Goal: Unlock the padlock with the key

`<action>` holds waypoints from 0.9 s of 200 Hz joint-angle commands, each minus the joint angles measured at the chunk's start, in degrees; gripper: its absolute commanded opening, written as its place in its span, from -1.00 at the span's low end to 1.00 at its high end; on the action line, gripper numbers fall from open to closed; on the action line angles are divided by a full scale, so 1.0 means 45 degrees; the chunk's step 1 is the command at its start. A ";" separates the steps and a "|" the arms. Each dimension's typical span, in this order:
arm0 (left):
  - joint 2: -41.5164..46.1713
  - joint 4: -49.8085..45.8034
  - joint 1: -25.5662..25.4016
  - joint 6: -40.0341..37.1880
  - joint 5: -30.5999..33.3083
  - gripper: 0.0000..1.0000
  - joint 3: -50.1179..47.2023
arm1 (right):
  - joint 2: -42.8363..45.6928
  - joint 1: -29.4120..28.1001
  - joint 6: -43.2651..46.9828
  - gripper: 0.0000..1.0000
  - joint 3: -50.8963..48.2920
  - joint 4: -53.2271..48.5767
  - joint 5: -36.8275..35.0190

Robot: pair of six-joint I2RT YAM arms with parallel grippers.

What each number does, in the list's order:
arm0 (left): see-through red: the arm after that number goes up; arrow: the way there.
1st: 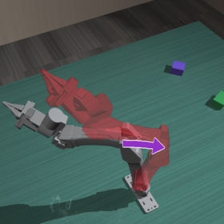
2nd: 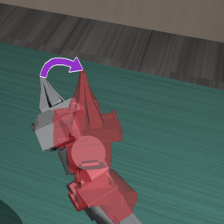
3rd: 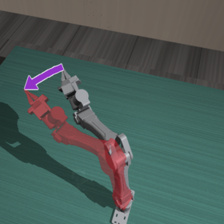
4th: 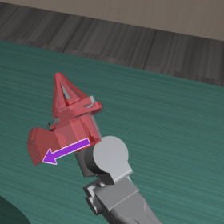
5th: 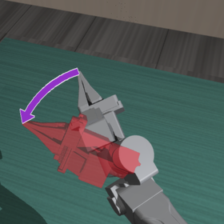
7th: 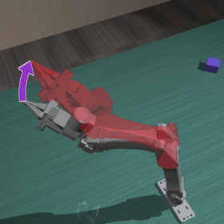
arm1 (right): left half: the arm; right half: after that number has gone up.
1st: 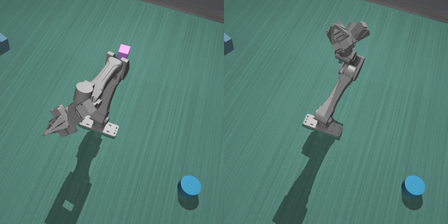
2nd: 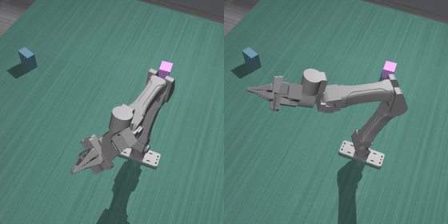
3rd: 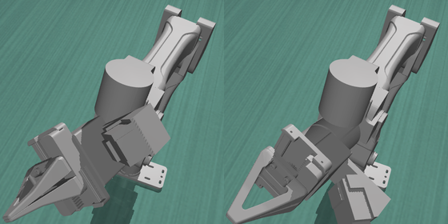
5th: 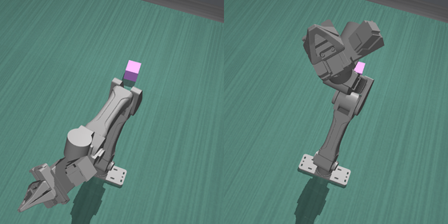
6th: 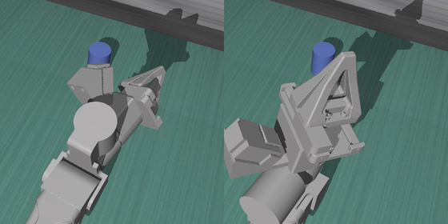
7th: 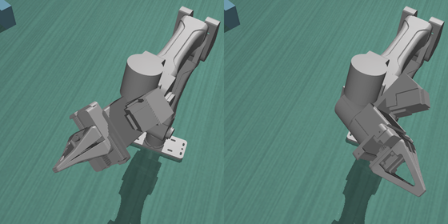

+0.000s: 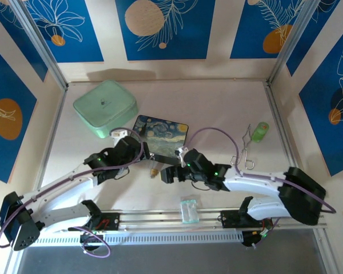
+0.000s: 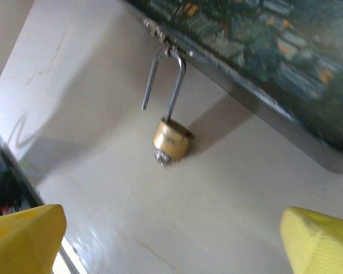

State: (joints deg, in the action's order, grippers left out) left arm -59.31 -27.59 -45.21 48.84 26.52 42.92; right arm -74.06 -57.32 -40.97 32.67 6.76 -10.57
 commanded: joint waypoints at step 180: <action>0.0970 0.1651 0.0831 0.0865 -0.2264 0.98 -0.2603 | -0.6941 -0.1745 -0.3664 0.15 0.5565 -0.3506 -0.3097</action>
State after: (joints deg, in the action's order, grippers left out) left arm -55.51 -21.58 -41.85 51.64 17.30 31.62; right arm -102.76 -64.51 -55.55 56.27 -6.87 -23.92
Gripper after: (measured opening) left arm 0.992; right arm 0.581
